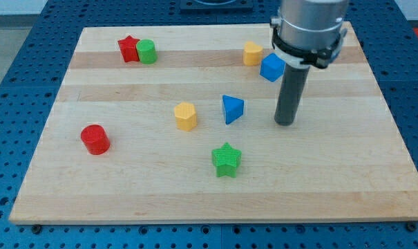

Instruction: Push the blue triangle to the bottom of the red cube

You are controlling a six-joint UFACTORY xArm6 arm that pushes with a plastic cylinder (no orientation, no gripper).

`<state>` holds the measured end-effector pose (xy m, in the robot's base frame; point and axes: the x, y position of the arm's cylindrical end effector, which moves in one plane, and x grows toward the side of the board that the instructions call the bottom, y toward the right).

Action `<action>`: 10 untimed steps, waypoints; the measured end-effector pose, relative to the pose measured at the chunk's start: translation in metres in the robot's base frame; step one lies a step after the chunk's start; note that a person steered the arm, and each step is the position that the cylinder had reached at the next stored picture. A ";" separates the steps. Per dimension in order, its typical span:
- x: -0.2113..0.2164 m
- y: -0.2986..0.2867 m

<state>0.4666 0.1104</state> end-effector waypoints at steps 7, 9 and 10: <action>-0.110 -0.240; -0.075 -0.215; -0.056 -0.174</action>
<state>0.4109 -0.0635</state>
